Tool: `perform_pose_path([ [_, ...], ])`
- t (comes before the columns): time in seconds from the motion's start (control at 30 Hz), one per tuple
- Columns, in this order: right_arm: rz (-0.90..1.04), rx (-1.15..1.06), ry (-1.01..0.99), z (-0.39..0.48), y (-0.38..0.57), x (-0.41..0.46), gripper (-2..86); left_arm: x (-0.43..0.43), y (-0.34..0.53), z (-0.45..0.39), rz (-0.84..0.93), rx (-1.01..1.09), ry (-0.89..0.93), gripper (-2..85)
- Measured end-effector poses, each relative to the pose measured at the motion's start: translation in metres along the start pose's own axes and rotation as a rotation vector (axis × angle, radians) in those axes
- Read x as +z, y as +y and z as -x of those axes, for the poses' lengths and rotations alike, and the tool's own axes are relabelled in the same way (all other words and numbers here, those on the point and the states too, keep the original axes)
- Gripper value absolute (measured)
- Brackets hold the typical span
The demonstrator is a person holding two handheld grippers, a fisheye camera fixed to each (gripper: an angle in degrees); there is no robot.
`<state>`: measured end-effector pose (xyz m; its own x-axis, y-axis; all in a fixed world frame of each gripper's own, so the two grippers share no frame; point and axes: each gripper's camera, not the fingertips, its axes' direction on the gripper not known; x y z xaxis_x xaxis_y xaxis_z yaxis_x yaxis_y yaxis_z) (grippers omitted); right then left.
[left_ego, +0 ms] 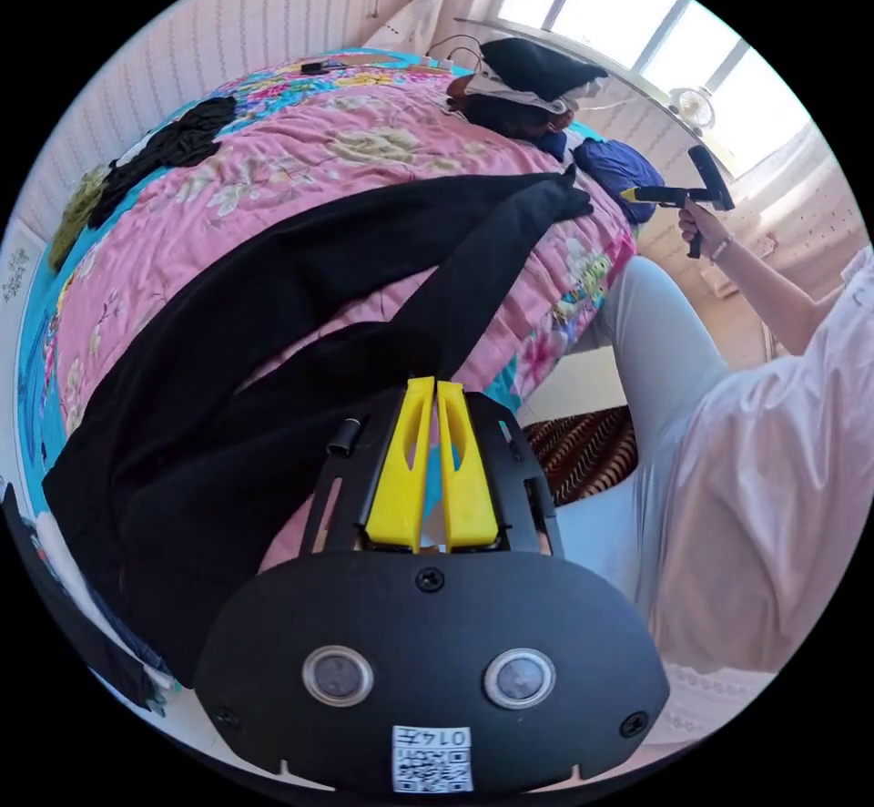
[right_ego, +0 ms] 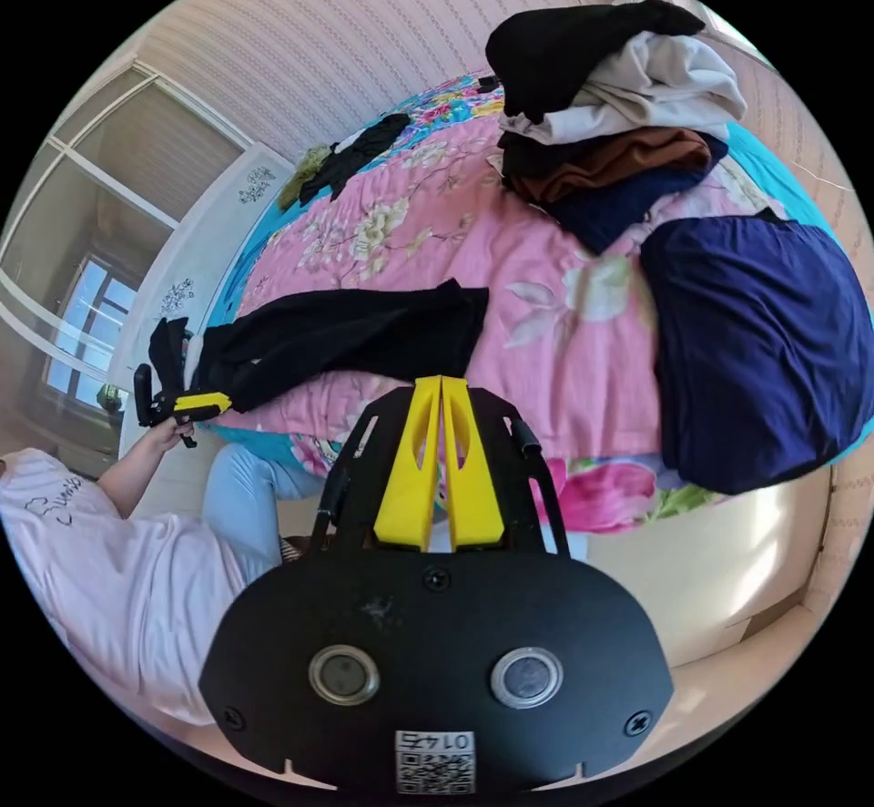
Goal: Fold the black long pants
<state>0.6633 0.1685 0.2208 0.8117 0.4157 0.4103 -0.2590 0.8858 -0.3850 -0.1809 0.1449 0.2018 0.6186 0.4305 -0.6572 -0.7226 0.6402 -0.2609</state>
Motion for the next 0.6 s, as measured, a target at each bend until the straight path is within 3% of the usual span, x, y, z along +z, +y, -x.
perform_pose_path([
  [0.17,0.034,0.014,0.061,-0.021,-0.003,-0.002,1.1,-0.007,-0.008,0.007,0.02,-0.065,-0.027,-0.6],
  [0.37,-0.06,-0.005,0.04,-0.031,-0.074,0.013,7.5,-0.036,-0.087,0.028,-0.116,0.035,-0.242,1.8],
  [0.53,0.125,0.013,0.059,-0.047,-0.121,0.053,9.3,-0.002,-0.194,0.066,-0.161,-0.009,-0.205,6.2],
  [0.6,0.131,0.022,0.071,-0.054,-0.125,0.052,6.9,0.021,-0.225,0.075,-0.098,-0.008,-0.246,7.2],
])
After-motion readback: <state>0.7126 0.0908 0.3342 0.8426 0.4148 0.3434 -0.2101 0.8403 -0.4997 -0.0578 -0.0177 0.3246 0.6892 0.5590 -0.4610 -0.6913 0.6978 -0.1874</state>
